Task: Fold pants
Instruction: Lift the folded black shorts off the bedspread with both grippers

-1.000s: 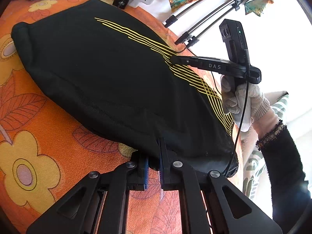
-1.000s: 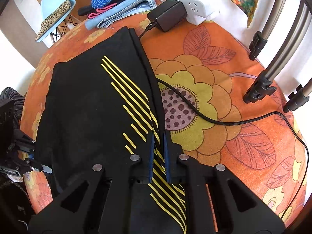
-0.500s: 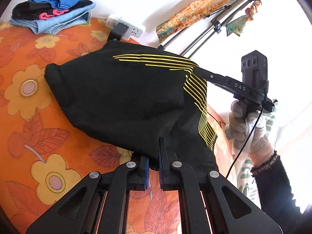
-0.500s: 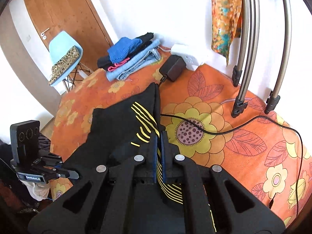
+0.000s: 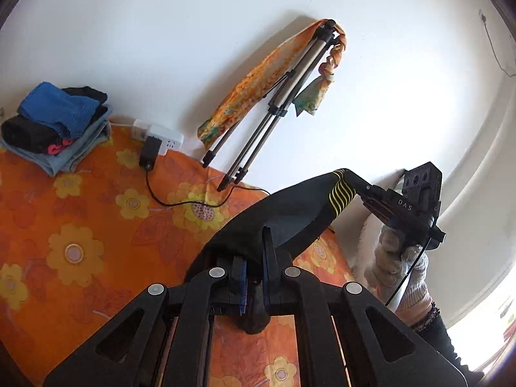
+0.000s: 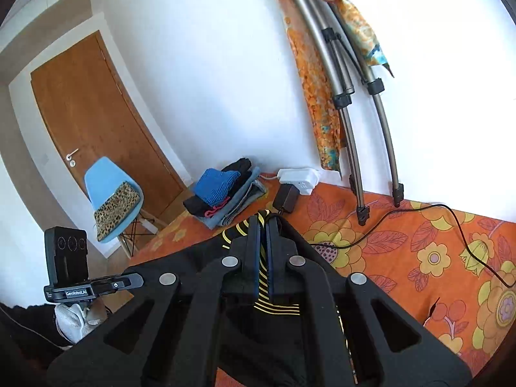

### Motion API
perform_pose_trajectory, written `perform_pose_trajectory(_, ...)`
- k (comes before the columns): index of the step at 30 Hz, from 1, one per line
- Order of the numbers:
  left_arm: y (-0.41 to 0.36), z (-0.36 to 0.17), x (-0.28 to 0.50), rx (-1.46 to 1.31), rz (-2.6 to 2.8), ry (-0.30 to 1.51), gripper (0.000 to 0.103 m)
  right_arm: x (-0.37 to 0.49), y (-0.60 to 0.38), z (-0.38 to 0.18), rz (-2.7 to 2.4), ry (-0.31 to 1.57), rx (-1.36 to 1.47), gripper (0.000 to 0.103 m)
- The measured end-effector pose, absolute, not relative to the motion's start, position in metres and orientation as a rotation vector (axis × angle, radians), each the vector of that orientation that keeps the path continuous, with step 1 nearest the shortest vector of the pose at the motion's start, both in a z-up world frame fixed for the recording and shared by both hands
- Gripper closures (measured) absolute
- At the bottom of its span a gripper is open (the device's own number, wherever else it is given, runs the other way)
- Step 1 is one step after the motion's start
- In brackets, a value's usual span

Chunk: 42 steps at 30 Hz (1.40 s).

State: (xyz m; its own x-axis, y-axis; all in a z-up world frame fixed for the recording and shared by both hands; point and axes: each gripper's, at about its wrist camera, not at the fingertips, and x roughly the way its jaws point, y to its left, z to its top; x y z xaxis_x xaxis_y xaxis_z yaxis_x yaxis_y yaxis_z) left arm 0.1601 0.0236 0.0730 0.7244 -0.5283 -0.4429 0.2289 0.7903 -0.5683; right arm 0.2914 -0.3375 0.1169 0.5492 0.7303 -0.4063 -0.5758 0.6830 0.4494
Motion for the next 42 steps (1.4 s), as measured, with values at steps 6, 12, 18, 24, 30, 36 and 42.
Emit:
perform_pose_trajectory(6, 0.022, 0.113, 0.13, -0.421, -0.532, 0.574, 0.098, 0.212, -0.354, 0.148, 0.681, 0.526, 0.284, 0.1)
perform_pose_trajectory(12, 0.032, 0.126, 0.103, -0.404, -0.625, 0.601, 0.098, 0.127, -0.358, 0.166, 0.59, 0.446, 0.302, 0.1)
perform_pose_trajectory(18, 0.042, 0.134, 0.073, -0.378, -0.69, 0.659, 0.098, 0.047, -0.352, 0.165, 0.514, 0.411, 0.328, 0.1)
perform_pose_trajectory(24, 0.046, 0.111, 0.071, -0.387, -0.722, 0.799, 0.098, -0.009, -0.344, 0.141, 0.465, 0.422, 0.4, 0.1)
perform_pose_trajectory(30, 0.031, 0.063, 0.121, -0.408, -0.703, 0.921, 0.098, 0.032, -0.358, 0.081, 0.395, 0.564, 0.521, 0.1)
perform_pose_trajectory(36, 0.012, 0.018, 0.206, -0.439, -0.676, 1.023, 0.098, 0.112, -0.379, 0.023, 0.318, 0.682, 0.566, 0.1)
perform_pose_trajectory(42, -0.01, -0.021, 0.274, -0.424, -0.648, 1.088, 0.098, 0.186, -0.396, -0.025, 0.251, 0.785, 0.582, 0.1)
